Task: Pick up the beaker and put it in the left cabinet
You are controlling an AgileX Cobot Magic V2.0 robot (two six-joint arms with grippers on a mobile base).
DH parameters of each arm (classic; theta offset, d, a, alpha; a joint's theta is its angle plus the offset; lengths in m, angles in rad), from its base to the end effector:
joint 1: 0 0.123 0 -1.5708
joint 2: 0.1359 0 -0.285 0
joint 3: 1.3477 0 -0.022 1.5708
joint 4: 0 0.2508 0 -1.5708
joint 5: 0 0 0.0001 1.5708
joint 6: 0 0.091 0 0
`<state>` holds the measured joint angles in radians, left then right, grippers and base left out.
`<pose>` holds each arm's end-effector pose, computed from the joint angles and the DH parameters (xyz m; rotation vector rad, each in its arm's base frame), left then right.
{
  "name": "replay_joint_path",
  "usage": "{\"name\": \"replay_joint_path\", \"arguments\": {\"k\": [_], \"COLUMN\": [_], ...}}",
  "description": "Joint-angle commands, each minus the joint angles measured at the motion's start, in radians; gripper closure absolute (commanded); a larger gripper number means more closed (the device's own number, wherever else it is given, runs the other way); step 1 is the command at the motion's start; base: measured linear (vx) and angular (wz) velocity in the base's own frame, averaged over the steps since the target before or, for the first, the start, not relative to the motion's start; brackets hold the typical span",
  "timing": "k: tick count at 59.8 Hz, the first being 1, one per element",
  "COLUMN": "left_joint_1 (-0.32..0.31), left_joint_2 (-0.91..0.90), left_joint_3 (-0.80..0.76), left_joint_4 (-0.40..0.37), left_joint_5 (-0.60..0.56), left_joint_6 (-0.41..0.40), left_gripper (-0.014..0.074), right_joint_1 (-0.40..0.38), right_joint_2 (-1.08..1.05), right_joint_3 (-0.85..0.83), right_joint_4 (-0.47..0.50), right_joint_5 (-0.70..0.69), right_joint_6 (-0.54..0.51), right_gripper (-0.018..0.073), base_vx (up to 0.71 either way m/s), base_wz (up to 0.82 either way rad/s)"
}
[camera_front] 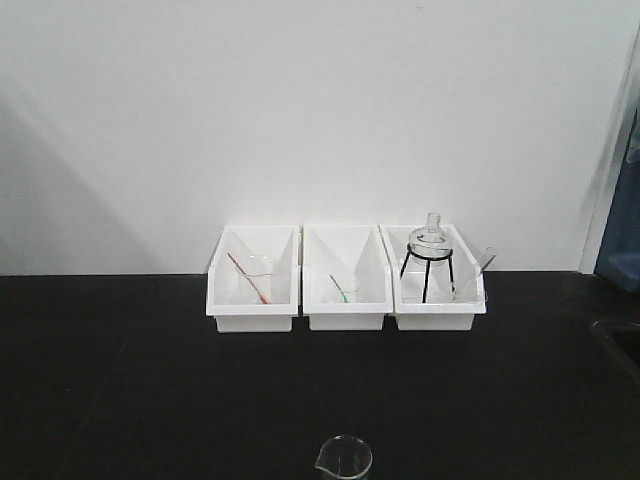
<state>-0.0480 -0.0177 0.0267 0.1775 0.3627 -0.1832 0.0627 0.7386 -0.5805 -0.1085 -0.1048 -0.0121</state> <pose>0.0528 0.0032 0.1730 -0.0150 1.8495 0.0126 0.1595 0.0110 0.3488 -0.1492 1.5304 -0.0368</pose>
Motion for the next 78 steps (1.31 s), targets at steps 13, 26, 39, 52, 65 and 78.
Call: {"name": "replay_joint_path", "arguments": {"k": [13,26,39,52,65,78], "left_joint_1": [-0.005,-0.005,-0.005,-0.005,-0.005,-0.005], "left_joint_2": [-0.010,-0.010,-0.010,-0.010,-0.010,-0.010], "left_joint_3": [-0.015,-0.015,-0.015,-0.015,-0.015,-0.015], "left_joint_4": [0.003,0.003,0.003,0.003,0.003,0.003], "left_joint_5": [-0.075,-0.075,-0.075,-0.075,-0.075,-0.075], "left_joint_6": [-0.004,-0.004,-0.004,-0.004,-0.004,-0.004], "left_gripper": [0.0593,0.0593,0.0593,0.0593,0.0593,0.0593], "right_joint_1": [-0.004,-0.004,-0.004,-0.004,-0.003,-0.003], "right_joint_2": [0.097,0.097,0.103,0.106,0.216,0.393], "right_joint_3": [-0.051,-0.051,-0.051,-0.051,-0.017,0.162], "right_joint_4": [-0.002,-0.002,0.033,0.057,-0.058,-0.587], "right_joint_5": [-0.147,-0.148,-0.162,-0.206,-0.487,-0.843], "right_joint_6": [0.026,0.041,0.077,0.099,0.225,0.493], "right_gripper": [0.0478,0.0192,-0.0171,-0.0153,-0.0080,-0.0013], "base_vx": [0.00,0.00,0.00,0.00,0.00,0.00], "base_wz": [0.00,0.00,0.00,0.00,0.00,0.00]}}
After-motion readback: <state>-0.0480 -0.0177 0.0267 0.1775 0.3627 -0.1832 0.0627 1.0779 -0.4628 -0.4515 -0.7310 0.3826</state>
